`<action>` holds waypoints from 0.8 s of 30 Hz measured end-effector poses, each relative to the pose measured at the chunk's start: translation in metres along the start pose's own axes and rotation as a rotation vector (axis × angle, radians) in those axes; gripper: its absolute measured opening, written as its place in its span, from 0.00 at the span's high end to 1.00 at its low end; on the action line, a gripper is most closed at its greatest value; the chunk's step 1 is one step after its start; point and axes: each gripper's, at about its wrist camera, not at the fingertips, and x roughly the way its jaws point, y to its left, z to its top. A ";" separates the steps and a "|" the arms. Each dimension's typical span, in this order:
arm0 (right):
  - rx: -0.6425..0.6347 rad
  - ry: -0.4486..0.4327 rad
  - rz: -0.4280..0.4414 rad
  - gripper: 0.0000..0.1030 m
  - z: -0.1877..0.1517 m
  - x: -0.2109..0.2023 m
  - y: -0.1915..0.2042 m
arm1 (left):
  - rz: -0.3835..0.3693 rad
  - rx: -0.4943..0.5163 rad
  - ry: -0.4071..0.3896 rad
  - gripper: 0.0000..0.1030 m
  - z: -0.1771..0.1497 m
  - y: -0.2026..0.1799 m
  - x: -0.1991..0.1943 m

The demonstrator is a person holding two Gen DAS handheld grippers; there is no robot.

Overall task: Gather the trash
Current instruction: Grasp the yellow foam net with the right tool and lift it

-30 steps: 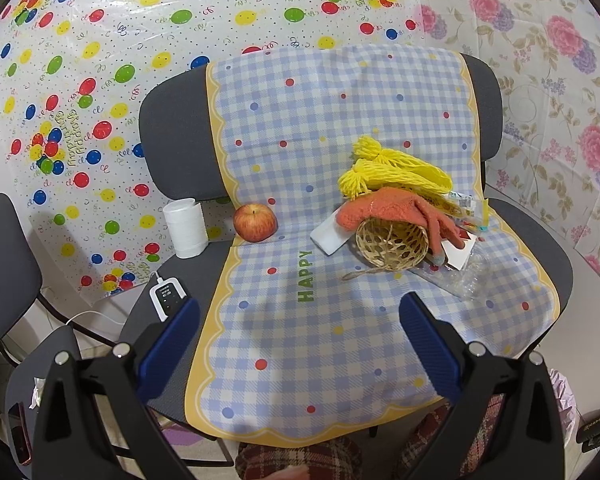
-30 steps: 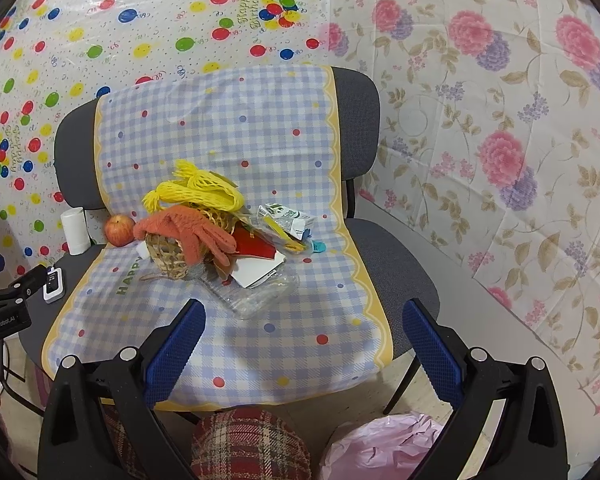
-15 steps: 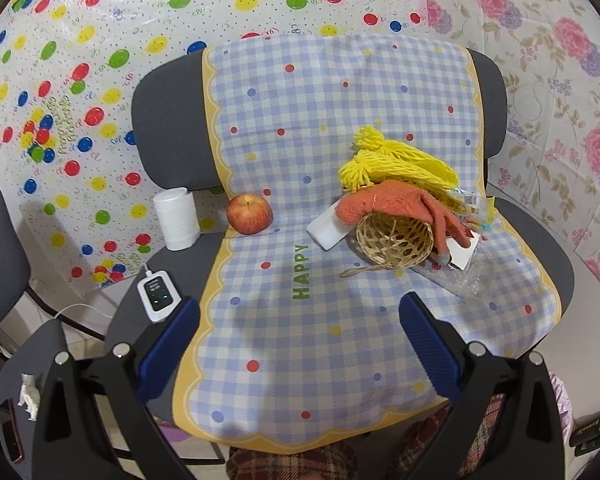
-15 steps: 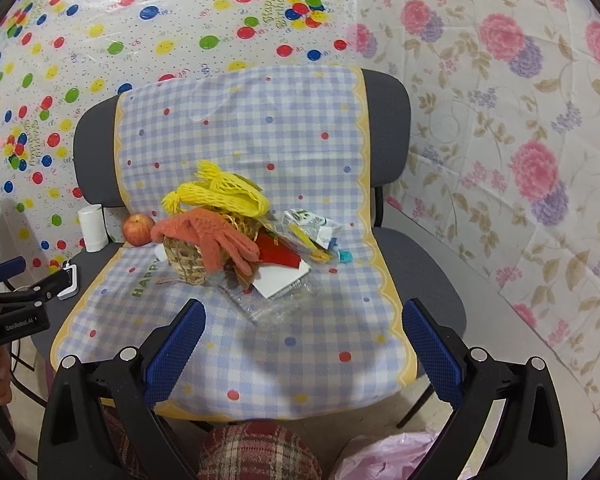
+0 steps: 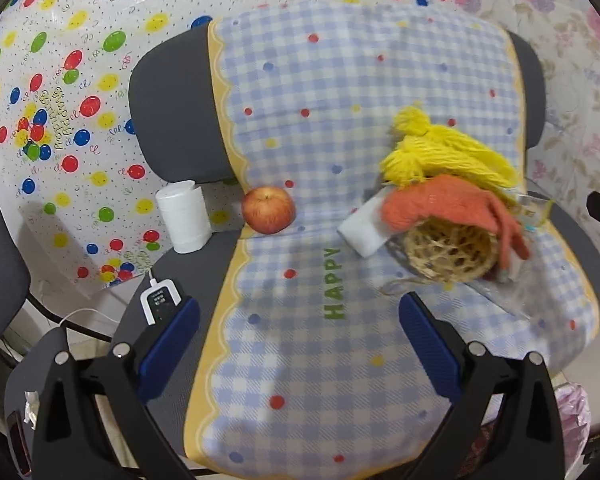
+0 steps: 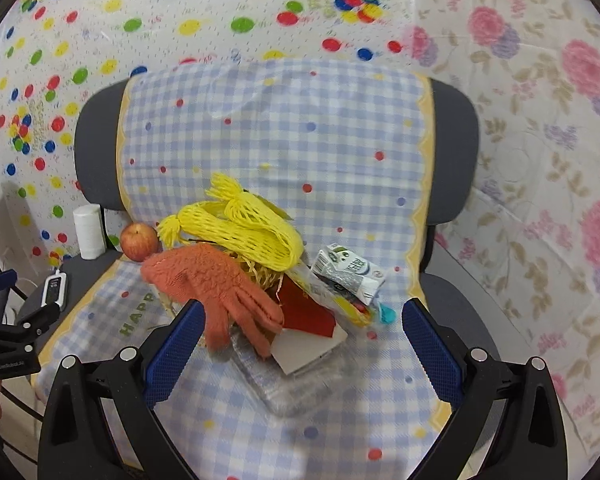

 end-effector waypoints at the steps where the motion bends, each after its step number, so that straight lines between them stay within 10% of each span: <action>1: -0.010 0.004 0.007 0.06 0.003 0.008 0.001 | 0.001 0.005 0.011 0.06 0.004 0.002 0.008; 13: -0.233 0.151 0.093 0.14 0.034 0.119 0.025 | -0.067 0.012 0.030 0.06 0.028 0.000 0.062; 15: -0.271 0.157 0.102 0.35 0.039 0.128 0.029 | -0.079 0.010 0.034 0.06 0.032 0.001 0.068; 19: -0.315 0.194 0.140 0.36 0.050 0.149 0.034 | -0.080 0.015 0.034 0.06 0.037 -0.001 0.075; 21: -0.316 0.211 0.133 0.76 0.056 0.153 0.035 | -0.081 0.012 0.042 0.06 0.037 -0.001 0.076; 24: -0.267 0.159 0.143 0.88 0.070 0.142 0.032 | -0.082 0.008 0.046 0.06 0.037 0.001 0.075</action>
